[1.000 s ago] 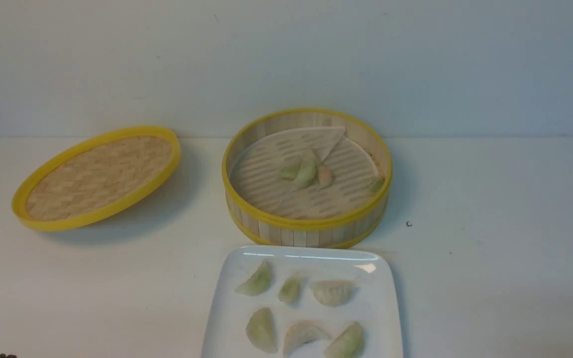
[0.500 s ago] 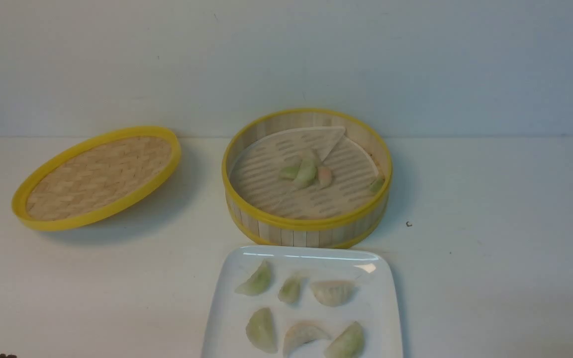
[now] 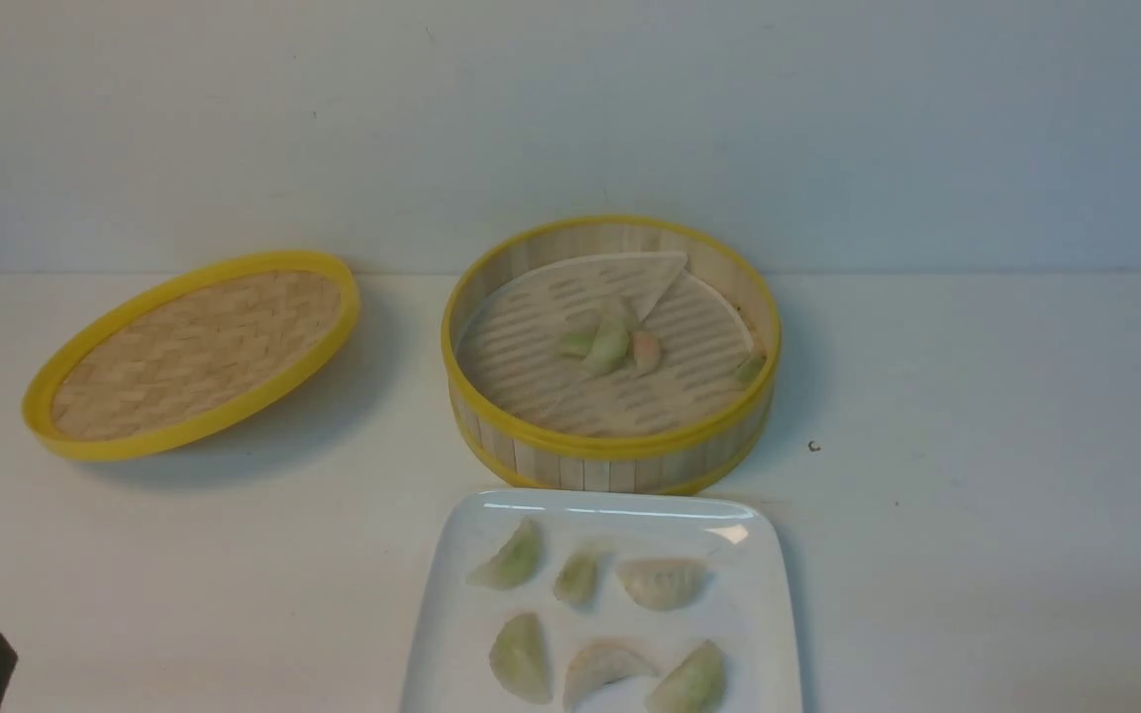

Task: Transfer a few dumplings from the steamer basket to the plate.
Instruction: Use the left arm to grab a dumpling from the steamer

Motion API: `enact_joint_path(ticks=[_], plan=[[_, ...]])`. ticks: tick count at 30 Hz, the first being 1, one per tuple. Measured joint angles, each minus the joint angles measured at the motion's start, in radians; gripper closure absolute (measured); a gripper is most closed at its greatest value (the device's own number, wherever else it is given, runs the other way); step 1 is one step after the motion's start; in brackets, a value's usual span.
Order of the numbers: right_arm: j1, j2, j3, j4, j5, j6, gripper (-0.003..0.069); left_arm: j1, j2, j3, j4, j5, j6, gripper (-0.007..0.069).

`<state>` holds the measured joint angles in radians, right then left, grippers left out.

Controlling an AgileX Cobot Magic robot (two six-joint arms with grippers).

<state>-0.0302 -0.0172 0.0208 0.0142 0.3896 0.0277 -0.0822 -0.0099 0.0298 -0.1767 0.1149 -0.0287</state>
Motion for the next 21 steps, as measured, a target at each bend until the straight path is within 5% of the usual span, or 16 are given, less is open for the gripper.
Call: enact_joint_path(ticks=[6,9,11,15,21], plan=[[0.000,0.000,0.003,0.033,-0.026,0.018,0.0673,0.000,0.000,0.000,-0.143,-0.277,-0.046,0.0631],[0.000,0.000,0.009,0.127,-0.100,0.068,0.0673,0.000,0.000,0.000,-0.170,-0.411,-0.074,0.0631],[0.000,0.000,0.009,0.299,-0.216,0.158,0.0673,0.000,0.000,-0.051,-0.162,-0.424,-0.103,0.0631],[0.000,0.000,0.009,0.514,-0.314,0.242,0.0673,0.000,0.045,-0.237,-0.113,-0.220,-0.124,0.0631],[0.000,0.000,0.009,0.640,-0.384,0.215,0.0673,0.000,0.394,-0.700,-0.054,0.395,-0.059,0.0631]])
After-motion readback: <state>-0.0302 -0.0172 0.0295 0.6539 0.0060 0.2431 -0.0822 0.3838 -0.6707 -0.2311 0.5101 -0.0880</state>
